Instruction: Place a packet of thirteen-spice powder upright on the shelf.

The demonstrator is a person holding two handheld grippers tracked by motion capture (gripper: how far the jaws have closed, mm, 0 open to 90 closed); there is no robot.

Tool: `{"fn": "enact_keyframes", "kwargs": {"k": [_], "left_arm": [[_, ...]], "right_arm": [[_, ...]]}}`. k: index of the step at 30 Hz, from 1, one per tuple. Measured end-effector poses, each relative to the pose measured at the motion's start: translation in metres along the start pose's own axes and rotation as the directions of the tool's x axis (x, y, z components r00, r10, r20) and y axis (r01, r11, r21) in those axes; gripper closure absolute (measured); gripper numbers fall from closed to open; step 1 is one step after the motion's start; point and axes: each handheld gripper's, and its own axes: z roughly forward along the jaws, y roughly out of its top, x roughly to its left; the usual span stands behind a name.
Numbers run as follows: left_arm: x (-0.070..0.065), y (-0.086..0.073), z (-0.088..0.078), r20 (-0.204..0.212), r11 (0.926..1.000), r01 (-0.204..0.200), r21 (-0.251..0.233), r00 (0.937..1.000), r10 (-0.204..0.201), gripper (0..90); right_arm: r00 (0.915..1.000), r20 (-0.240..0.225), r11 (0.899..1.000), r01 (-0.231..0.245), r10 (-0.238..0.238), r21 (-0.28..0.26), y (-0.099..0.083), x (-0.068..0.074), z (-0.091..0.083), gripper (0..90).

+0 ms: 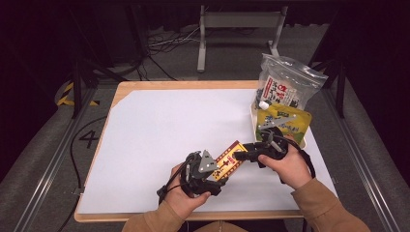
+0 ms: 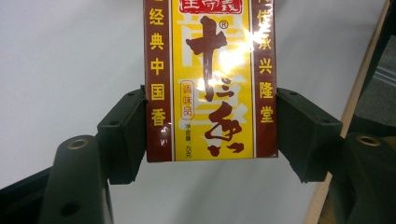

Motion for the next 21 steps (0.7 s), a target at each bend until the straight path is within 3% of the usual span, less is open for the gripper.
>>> {"fn": "enact_keyframes", "kwargs": {"k": [13,15,21], "left_arm": [[-0.001,-0.001,0.006,-0.005,0.9995,-0.005,0.032,1.0000,0.005,31.6],[-0.002,-0.001,0.007,-0.020,0.9995,-0.013,0.030,0.9997,0.014,31.5],[-0.002,0.000,0.005,-0.031,0.9996,-0.016,0.024,0.9994,0.016,31.1]], "right_arm": [[0.9985,-0.053,0.999,0.008,-0.011,-0.044,0.003,0.009,-0.008,64.4],[0.9982,-0.049,0.998,0.032,-0.035,-0.051,0.005,0.013,-0.008,65.3],[0.9977,-0.059,0.997,0.027,-0.031,-0.068,0.006,0.014,-0.009,66.4]]}}
